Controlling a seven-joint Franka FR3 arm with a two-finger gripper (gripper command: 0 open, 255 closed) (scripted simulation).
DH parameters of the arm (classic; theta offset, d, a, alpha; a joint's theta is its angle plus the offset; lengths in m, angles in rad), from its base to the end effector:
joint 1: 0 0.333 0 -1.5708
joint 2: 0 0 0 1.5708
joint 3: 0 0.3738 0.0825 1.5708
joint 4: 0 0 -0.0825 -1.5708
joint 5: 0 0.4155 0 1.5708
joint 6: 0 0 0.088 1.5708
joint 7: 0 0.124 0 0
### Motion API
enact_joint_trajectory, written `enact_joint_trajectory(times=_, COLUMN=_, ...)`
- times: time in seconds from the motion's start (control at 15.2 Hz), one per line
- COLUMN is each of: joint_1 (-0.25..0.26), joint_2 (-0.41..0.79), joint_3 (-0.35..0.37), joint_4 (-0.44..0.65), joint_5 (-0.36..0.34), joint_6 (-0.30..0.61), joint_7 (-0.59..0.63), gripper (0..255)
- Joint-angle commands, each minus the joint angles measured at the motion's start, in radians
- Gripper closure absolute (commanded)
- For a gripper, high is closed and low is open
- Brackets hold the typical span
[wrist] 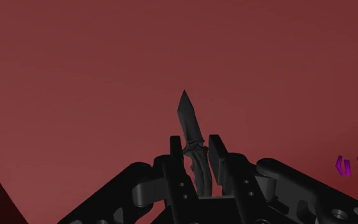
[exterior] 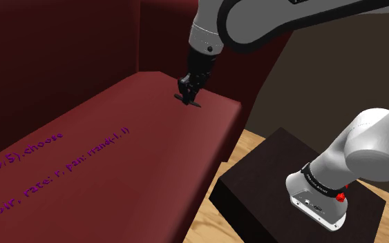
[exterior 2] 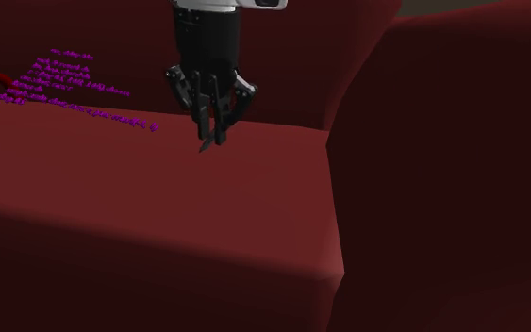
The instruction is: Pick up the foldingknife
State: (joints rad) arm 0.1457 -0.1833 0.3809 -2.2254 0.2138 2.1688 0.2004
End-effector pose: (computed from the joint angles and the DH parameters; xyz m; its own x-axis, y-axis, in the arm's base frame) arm 0.4457 0.2803 0.4817 0.9750 0.2058 0.0838 0.2160 -0.9662 -0.1406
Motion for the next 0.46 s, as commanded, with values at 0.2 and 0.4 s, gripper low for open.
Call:
enact_joint_trajectory(times=0.2, joint_1=-0.001, joint_2=-0.021, joint_3=-0.005, joint_4=0.049, joint_5=0.0, joint_6=-0.07, joint_7=0.005, gripper=255)
enact_joint_trajectory(times=0.4, joint_1=-0.002, joint_2=-0.025, joint_3=-0.007, joint_4=0.061, joint_5=-0.001, joint_6=-0.085, joint_7=0.007, gripper=255)
